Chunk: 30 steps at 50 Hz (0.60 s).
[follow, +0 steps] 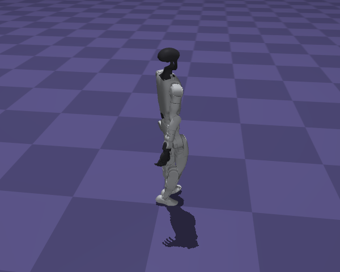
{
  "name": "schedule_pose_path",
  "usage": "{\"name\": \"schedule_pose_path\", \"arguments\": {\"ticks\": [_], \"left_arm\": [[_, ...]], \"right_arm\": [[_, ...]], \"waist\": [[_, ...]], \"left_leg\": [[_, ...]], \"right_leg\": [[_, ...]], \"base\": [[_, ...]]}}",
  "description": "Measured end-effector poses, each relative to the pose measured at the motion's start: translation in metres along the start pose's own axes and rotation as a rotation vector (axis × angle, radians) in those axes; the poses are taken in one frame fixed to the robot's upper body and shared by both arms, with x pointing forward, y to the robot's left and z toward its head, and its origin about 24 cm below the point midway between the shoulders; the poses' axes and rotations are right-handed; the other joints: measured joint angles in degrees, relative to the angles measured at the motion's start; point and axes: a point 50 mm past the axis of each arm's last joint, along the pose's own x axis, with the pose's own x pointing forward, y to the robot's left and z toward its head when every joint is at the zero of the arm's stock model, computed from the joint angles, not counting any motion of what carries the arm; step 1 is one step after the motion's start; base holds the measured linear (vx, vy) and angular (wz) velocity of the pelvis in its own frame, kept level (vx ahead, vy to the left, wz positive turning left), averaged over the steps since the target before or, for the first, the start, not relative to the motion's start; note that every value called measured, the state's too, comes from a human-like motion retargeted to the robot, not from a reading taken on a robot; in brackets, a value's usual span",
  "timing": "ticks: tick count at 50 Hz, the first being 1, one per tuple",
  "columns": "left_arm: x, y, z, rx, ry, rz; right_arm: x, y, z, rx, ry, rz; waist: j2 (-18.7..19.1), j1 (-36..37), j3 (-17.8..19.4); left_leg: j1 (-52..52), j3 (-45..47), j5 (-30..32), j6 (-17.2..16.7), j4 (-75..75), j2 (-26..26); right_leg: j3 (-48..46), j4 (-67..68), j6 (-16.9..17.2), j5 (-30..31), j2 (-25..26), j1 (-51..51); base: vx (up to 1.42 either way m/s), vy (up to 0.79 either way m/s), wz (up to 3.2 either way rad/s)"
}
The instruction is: In place motions
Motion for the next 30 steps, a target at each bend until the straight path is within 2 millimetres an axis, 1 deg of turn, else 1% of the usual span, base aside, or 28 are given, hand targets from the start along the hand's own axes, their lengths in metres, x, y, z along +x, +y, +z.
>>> {"name": "schedule_pose_path", "arguments": {"ticks": [2,3,5,7,8,10,12,13,15,16,17,19,21,23,25,27,28,29,30], "left_arm": [[0.001,-0.014,0.060,0.065,-0.162,-0.080],[-0.003,-0.025,0.094,0.099,-0.261,-0.125],[-0.018,-0.046,0.154,0.153,-0.463,-0.191],[-0.039,-0.050,0.202,0.200,-0.653,-0.213],[-0.050,-0.043,0.221,0.209,-0.734,-0.195],[-0.063,-0.028,0.239,0.185,-0.831,-0.110],[-0.065,-0.029,0.241,0.131,-0.865,-0.044],[-0.066,-0.032,0.242,0.104,-0.882,-0.038],[-0.068,-0.033,0.244,0.047,-0.908,-0.050],[-0.066,-0.033,0.243,0.029,-0.899,-0.064],[-0.064,-0.032,0.239,0.017,-0.882,-0.078],[-0.053,-0.032,0.223,0.022,-0.802,-0.103],[-0.038,-0.030,0.198,0.041,-0.690,-0.104],[-0.024,-0.027,0.167,0.055,-0.563,-0.089],[-0.011,-0.024,0.129,0.065,-0.417,-0.083],[-0.002,-0.020,0.090,0.079,-0.271,-0.103],[0.000,-0.018,0.071,0.080,-0.203,-0.112],[0.001,-0.015,0.053,0.071,-0.147,-0.109],[0.002,-0.012,0.037,0.058,-0.096,-0.101]], "right_arm": [[0.002,0.011,-0.024,0.117,0.031,-0.025],[0.002,0.014,-0.027,0.169,0.012,-0.033],[0.002,0.010,-0.034,0.234,-0.010,-0.051],[0.002,-0.002,-0.051,0.249,0.037,-0.073],[0.002,-0.008,-0.054,0.239,0.067,-0.079],[0.000,-0.020,-0.055,0.207,0.132,-0.089],[0.000,-0.023,-0.050,0.215,0.120,-0.080],[0.000,-0.022,-0.043,0.226,0.077,-0.061],[0.001,-0.021,-0.018,0.234,-0.053,-0.006],[0.000,-0.020,-0.002,0.235,-0.128,0.012],[-0.001,-0.019,0.014,0.239,-0.201,0.024],[-0.005,-0.019,0.043,0.265,-0.325,0.014],[-0.011,-0.018,0.069,0.289,-0.428,0.002],[-0.019,-0.017,0.096,0.295,-0.526,0.015],[-0.029,-0.017,0.120,0.278,-0.622,0.038],[-0.040,-0.018,0.142,0.248,-0.708,0.053],[-0.045,-0.019,0.152,0.229,-0.747,0.054],[-0.050,-0.020,0.161,0.207,-0.782,0.057],[-0.055,-0.020,0.169,0.183,-0.815,0.060]], "waist": [[0.77,-1.26,3.84],[1.54,-1.97,7.11],[2.17,-2.63,11.62],[2.49,-4.42,13.07],[2.24,-6.80,13.25],[2.11,-11.65,12.77],[3.69,-15.36,11.44],[4.40,-15.72,11.14],[4.83,-16.92,11.47],[4.74,-17.39,11.57],[4.65,-17.57,11.50],[4.44,-16.51,10.52],[4.19,-14.71,9.20],[4.09,-12.94,8.30],[4.12,-11.66,7.21],[3.28,-10.83,6.02],[2.57,-10.72,5.02],[1.61,-10.61,4.03],[0.51,-10.50,3.04]], "left_leg": [[-0.68,-1.65,1.73,0.12,0.07,1.91],[0.13,-2.81,1.70,0.35,0.12,2.78],[0.52,-4.51,1.93,0.50,0.00,3.50],[0.91,-3.04,2.45,1.38,-0.56,3.55],[0.71,-3.15,2.82,1.71,-0.95,3.33],[-0.75,-3.01,3.89,2.65,-1.04,3.27],[-1.92,-2.44,4.85,3.11,-1.16,4.47],[-2.58,-2.06,5.23,3.20,-1.02,5.11],[-3.19,-1.90,5.78,3.39,-0.79,5.83],[-3.25,-1.67,5.80,3.40,-0.72,6.01],[-3.28,-1.28,5.76,3.40,-0.66,6.13],[-3.06,0.21,5.40,3.28,-0.61,6.14],[-2.34,2.10,4.98,2.97,-0.93,6.01],[-1.10,3.89,4.55,2.56,-1.41,5.96],[-0.02,5.15,4.22,2.13,-1.88,5.71],[1.10,6.27,3.81,2.04,-2.21,4.29],[1.22,6.35,3.61,2.08,-2.29,3.01],[1.30,6.17,3.38,2.21,-2.34,1.40],[1.36,5.86,3.14,2.38,-2.38,-0.37]], "right_leg": [[-0.65,10.80,-1.67,9.85,-2.11,-4.93],[-1.10,18.90,-3.12,14.89,-3.80,-8.42],[6.25,33.78,-6.97,22.70,-3.71,-18.58],[8.62,48.57,-8.99,16.69,-4.86,-28.38],[8.58,54.50,-9.81,14.89,-6.95,-32.91],[8.73,63.91,-11.38,11.57,-8.64,-41.34],[8.48,70.58,-10.80,8.47,-8.68,-48.57],[8.44,72.72,-10.37,7.53,-7.98,-51.33],[7.78,74.86,-9.75,6.61,-6.99,-54.38],[7.49,74.78,-9.74,6.17,-7.01,-54.39],[7.42,74.44,-9.73,5.75,-7.05,-54.07],[8.51,71.86,-9.50,5.22,-6.83,-51.33],[10.33,66.30,-8.48,5.45,-5.48,-46.02],[12.17,57.46,-6.69,6.27,-3.23,-38.29],[15.09,45.35,-4.01,7.55,-0.11,-29.37],[20.57,29.52,-0.25,9.61,3.20,-19.47],[22.34,20.85,0.97,10.63,3.24,-14.75],[22.98,12.27,3.07,7.44,2.52,-10.13],[23.05,3.74,5.61,2.13,1.41,-5.57]], "base": [[-0.28,0.03,1.03],[-0.50,0.06,0.59],[-0.40,0.16,0.01],[-0.09,0.20,-0.27],[-0.06,0.15,0.05],[-0.05,0.12,0.24],[0.04,0.13,0.39],[0.06,0.11,0.11],[0.02,0.03,-0.02],[-0.01,-0.01,-0.22],[0.03,-0.03,-0.43],[0.09,-0.03,-0.73],[0.08,-0.01,-0.99],[0.06,0.02,-0.99],[0.08,0.02,-0.72],[0.11,-0.02,-0.35],[0.10,-0.05,-0.05],[0.09,-0.06,0.07],[0.12,-0.07,-0.32]]}}
